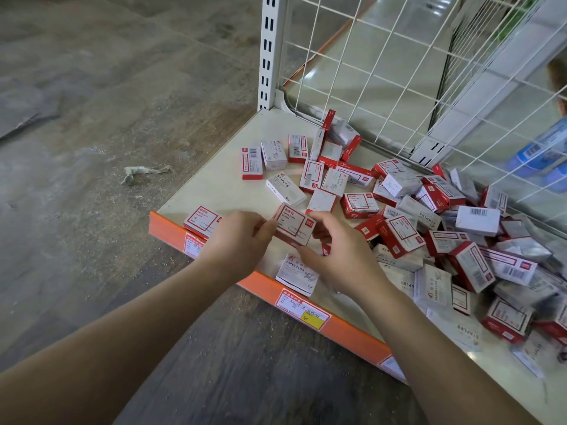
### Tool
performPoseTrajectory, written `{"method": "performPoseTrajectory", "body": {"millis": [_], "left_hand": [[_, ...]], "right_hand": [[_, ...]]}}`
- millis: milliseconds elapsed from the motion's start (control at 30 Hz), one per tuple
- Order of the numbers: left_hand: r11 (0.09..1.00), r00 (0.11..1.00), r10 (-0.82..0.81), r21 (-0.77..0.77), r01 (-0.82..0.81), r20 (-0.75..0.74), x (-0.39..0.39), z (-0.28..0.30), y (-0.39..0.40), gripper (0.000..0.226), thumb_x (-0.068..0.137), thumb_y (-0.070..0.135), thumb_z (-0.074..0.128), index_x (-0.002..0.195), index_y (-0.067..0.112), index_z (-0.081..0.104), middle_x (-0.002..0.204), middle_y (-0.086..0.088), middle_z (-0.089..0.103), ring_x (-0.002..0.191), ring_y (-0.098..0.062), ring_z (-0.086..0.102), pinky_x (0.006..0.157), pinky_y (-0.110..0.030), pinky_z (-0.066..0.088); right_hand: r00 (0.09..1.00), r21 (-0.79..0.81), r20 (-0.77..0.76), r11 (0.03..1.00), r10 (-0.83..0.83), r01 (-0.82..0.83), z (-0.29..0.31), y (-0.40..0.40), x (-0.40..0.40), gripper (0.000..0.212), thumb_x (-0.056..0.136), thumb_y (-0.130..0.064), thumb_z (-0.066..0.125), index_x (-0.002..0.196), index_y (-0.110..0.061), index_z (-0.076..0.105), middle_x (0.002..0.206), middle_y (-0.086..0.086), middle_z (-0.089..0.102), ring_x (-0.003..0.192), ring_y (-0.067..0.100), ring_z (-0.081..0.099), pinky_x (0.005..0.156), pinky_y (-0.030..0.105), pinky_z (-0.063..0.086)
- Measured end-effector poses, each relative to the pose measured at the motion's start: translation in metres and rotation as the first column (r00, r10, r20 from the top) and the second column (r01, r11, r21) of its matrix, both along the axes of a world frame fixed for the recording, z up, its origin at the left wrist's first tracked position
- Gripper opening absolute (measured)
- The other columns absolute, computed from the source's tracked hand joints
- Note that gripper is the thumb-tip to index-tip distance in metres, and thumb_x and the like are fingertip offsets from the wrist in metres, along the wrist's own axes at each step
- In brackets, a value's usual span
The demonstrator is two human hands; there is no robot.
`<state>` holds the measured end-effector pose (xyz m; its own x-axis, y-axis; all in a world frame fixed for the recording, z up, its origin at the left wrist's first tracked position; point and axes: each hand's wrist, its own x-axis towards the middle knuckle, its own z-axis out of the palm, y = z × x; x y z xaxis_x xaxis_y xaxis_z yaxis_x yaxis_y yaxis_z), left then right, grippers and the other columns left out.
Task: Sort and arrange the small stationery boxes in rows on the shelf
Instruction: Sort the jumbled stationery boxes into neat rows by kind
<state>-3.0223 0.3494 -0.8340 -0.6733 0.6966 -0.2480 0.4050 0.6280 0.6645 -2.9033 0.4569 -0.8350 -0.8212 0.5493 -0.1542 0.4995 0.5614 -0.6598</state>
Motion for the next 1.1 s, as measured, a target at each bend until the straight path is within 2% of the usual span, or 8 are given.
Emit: {"method": "performPoseTrajectory", "body": {"millis": [133, 267, 433, 567, 733, 867, 967, 1100], "left_hand": [[0.999, 1.000, 0.008, 0.047, -0.009, 0.004, 0.003, -0.001, 0.000, 0.028, 0.097, 0.029, 0.043, 0.105, 0.012, 0.063, 0.097, 0.001, 0.064, 0.080, -0.015, 0.055, 0.061, -0.019, 0.040], [0.997, 0.999, -0.017, 0.077, 0.014, 0.041, 0.005, -0.001, 0.000, 0.033, 0.096, 0.025, 0.046, 0.128, 0.017, 0.050, 0.115, 0.003, 0.062, 0.089, -0.006, 0.052, 0.074, -0.017, 0.043], [0.997, 1.000, -0.022, 0.080, 0.020, 0.019, 0.005, -0.001, -0.001, 0.033, 0.096, 0.022, 0.045, 0.129, 0.015, 0.049, 0.118, 0.002, 0.062, 0.091, -0.007, 0.053, 0.074, -0.015, 0.042], [0.998, 1.000, -0.015, 0.066, 0.014, 0.011, 0.006, -0.001, -0.003, 0.033, 0.097, 0.023, 0.042, 0.129, 0.017, 0.050, 0.121, 0.002, 0.060, 0.107, -0.015, 0.057, 0.079, -0.019, 0.045], [0.996, 0.999, -0.028, 0.085, 0.030, -0.026, 0.005, 0.000, -0.004, 0.034, 0.097, 0.022, 0.041, 0.130, 0.016, 0.049, 0.121, 0.002, 0.061, 0.108, -0.015, 0.058, 0.082, -0.022, 0.046], [0.995, 0.998, -0.053, 0.088, 0.056, -0.039, 0.001, 0.000, -0.007, 0.036, 0.097, 0.022, 0.043, 0.132, 0.017, 0.048, 0.124, 0.001, 0.059, 0.111, -0.016, 0.057, 0.087, -0.025, 0.047], [0.996, 0.988, -0.059, 0.058, 0.068, -0.140, -0.004, -0.002, -0.010, 0.039, 0.096, 0.024, 0.044, 0.134, 0.018, 0.046, 0.127, 0.000, 0.057, 0.114, -0.016, 0.054, 0.089, -0.026, 0.044], [0.999, 0.959, -0.050, -0.029, 0.044, -0.280, -0.018, -0.005, -0.022, 0.041, 0.095, 0.024, 0.044, 0.135, 0.019, 0.043, 0.135, -0.002, 0.049, 0.121, -0.020, 0.047, 0.096, -0.032, 0.039]], "right_hand": [[0.998, 0.089, -0.058, 0.996, -0.010, 0.015, 0.001, 0.001, 0.000, 0.045, 0.083, -0.027, 0.066, 0.125, -0.024, 0.049, 0.119, -0.009, 0.058, 0.109, 0.005, 0.050, 0.074, 0.010, 0.035], [0.998, 0.168, -0.057, 0.986, 0.013, -0.004, -0.001, 0.000, 0.001, 0.048, 0.083, -0.026, 0.067, 0.127, -0.024, 0.048, 0.122, -0.007, 0.057, 0.113, 0.007, 0.050, 0.070, 0.003, 0.031], [0.998, 0.133, -0.058, 0.991, -0.015, 0.023, -0.004, -0.003, 0.003, 0.051, 0.084, -0.028, 0.067, 0.130, -0.027, 0.045, 0.125, -0.008, 0.055, 0.116, 0.009, 0.048, 0.084, 0.016, 0.039], [0.997, 0.084, -0.065, 0.995, -0.046, 0.051, -0.006, -0.006, 0.004, 0.049, 0.082, -0.031, 0.069, 0.125, -0.028, 0.045, 0.124, -0.010, 0.055, 0.115, 0.008, 0.049, 0.088, 0.023, 0.044], [0.996, 0.095, -0.075, 0.994, -0.048, 0.055, -0.007, -0.005, 0.004, 0.049, 0.081, -0.033, 0.070, 0.125, -0.027, 0.048, 0.123, -0.010, 0.056, 0.114, 0.007, 0.049, 0.084, 0.018, 0.041], [0.995, 0.118, -0.096, 0.992, -0.036, 0.048, -0.006, -0.005, 0.001, 0.048, 0.081, -0.033, 0.069, 0.124, -0.024, 0.051, 0.120, -0.009, 0.056, 0.104, -0.001, 0.042, 0.078, 0.012, 0.036], [0.990, 0.139, -0.135, 0.988, -0.044, 0.063, -0.008, -0.006, -0.005, 0.045, 0.080, -0.030, 0.071, 0.121, -0.022, 0.055, 0.117, -0.007, 0.059, 0.100, -0.001, 0.042, 0.079, 0.016, 0.040], [0.985, 0.127, -0.165, 0.989, -0.059, 0.081, -0.011, -0.005, -0.018, 0.044, 0.077, -0.030, 0.074, 0.118, -0.019, 0.059, 0.109, -0.009, 0.060, 0.098, 0.001, 0.046, 0.074, 0.008, 0.035]]}}
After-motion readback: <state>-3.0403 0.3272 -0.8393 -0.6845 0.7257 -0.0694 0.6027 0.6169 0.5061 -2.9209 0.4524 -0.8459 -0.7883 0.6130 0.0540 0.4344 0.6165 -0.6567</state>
